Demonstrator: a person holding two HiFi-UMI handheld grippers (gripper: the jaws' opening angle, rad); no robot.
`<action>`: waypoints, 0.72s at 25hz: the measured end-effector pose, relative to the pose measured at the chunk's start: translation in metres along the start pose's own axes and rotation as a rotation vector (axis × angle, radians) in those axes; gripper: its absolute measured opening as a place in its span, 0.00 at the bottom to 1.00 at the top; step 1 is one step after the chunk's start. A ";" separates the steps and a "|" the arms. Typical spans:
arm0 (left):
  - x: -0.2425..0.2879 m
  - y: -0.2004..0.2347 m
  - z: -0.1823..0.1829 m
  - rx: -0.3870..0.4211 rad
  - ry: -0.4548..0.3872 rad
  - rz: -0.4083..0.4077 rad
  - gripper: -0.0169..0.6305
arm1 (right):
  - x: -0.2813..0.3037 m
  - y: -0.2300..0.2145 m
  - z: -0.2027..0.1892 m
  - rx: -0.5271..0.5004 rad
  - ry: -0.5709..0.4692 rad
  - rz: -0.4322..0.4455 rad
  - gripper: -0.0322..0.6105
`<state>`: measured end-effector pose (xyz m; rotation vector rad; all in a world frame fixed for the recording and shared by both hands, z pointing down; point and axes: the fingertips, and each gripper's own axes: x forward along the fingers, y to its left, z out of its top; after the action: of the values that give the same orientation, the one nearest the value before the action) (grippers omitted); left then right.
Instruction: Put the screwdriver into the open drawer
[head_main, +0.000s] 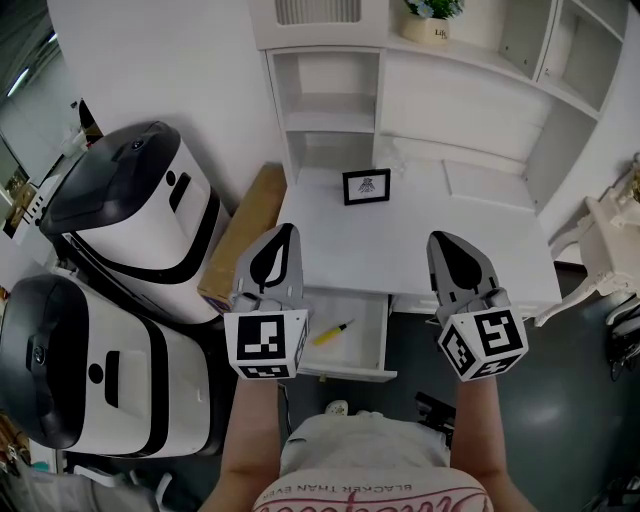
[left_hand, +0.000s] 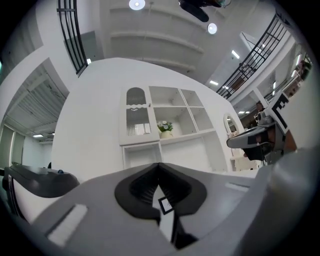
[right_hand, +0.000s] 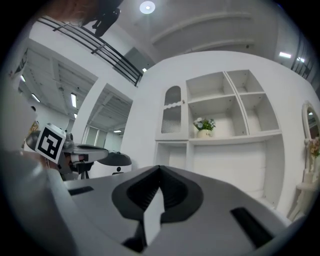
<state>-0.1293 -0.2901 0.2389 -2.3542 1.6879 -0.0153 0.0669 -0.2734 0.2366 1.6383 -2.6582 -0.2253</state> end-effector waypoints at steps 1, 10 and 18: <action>0.000 0.002 0.004 -0.003 -0.013 0.001 0.04 | 0.000 0.000 0.003 -0.008 -0.008 -0.003 0.06; -0.006 0.024 0.017 -0.010 -0.018 0.018 0.04 | 0.002 0.007 0.024 -0.080 -0.053 0.003 0.06; -0.009 0.033 0.021 -0.018 -0.030 0.017 0.04 | 0.002 0.002 0.027 -0.071 -0.059 -0.026 0.06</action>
<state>-0.1597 -0.2879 0.2134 -2.3411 1.7003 0.0379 0.0623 -0.2711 0.2096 1.6716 -2.6390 -0.3699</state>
